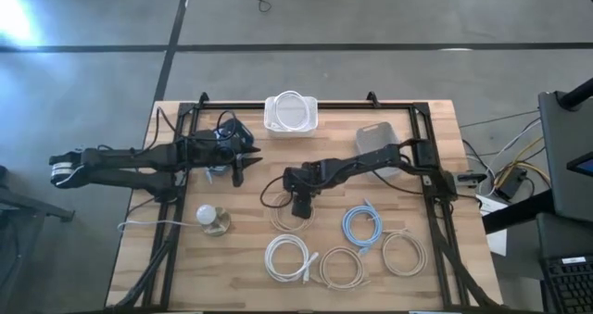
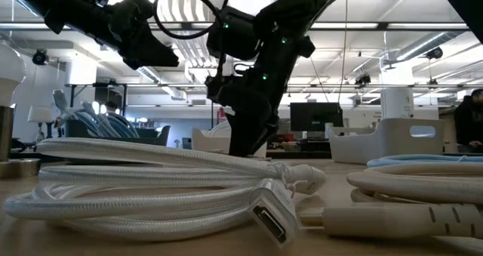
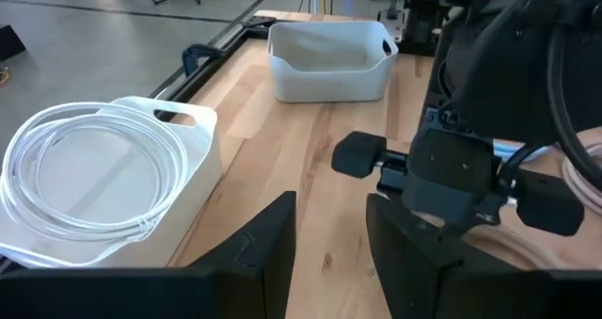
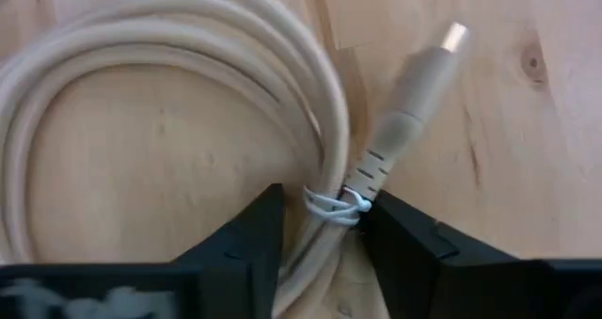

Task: Sort HDMI cables
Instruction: Put the top left brown hdmi cable into the gray bin

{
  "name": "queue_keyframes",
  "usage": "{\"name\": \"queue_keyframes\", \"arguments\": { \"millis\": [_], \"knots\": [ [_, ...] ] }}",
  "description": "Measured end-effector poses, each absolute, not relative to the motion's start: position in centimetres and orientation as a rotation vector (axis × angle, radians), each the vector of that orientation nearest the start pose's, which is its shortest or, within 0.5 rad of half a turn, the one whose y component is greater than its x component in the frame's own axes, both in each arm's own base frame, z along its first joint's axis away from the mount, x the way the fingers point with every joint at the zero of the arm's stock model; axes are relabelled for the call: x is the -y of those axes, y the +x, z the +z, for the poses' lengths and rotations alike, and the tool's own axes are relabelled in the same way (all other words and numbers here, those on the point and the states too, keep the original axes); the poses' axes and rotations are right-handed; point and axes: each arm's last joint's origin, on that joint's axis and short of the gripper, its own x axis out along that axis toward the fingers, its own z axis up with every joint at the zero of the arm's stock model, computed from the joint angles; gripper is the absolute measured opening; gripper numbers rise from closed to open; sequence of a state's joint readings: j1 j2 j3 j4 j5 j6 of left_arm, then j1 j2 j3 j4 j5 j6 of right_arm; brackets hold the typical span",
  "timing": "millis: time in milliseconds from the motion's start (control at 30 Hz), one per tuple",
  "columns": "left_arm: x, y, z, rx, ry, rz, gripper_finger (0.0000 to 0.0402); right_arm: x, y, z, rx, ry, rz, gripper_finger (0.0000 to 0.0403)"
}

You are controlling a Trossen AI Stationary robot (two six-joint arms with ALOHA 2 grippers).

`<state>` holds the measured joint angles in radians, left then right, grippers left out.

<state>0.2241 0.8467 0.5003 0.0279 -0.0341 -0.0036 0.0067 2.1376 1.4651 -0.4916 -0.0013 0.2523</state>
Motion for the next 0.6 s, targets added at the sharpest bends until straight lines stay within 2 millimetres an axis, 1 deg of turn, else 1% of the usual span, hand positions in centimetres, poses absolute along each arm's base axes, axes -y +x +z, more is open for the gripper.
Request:
{"name": "queue_keyframes", "arguments": {
  "millis": [167,233,333,400,500,600],
  "knots": [
    [-4.3,18.2,24.2,-0.337,-0.037,0.257,0.0135,-0.2,42.8,13.5,-1.158,0.194,-0.123,0.0063],
    [-4.3,18.2,24.2,-0.340,-0.037,0.257,0.0135,-0.2,42.6,13.8,-1.167,0.193,-0.119,0.0043],
    [-4.3,18.2,24.2,-0.341,-0.037,0.257,0.0135,-0.1,42.0,14.5,-1.200,0.191,-0.124,0.0042],
    [-4.2,18.2,24.0,-0.345,-0.038,0.257,0.0135,-0.1,41.6,15.3,-1.205,0.188,-0.129,0.0042],
    [-4.2,18.1,23.6,-0.359,-0.039,0.262,0.0135,0.1,41.0,16.9,-1.203,0.145,-0.165,0.0042],
    [-4.2,18.1,23.3,-0.363,-0.053,0.267,0.0135,0.4,40.0,18.6,-1.212,0.071,-0.242,0.0042]
  ]
}}
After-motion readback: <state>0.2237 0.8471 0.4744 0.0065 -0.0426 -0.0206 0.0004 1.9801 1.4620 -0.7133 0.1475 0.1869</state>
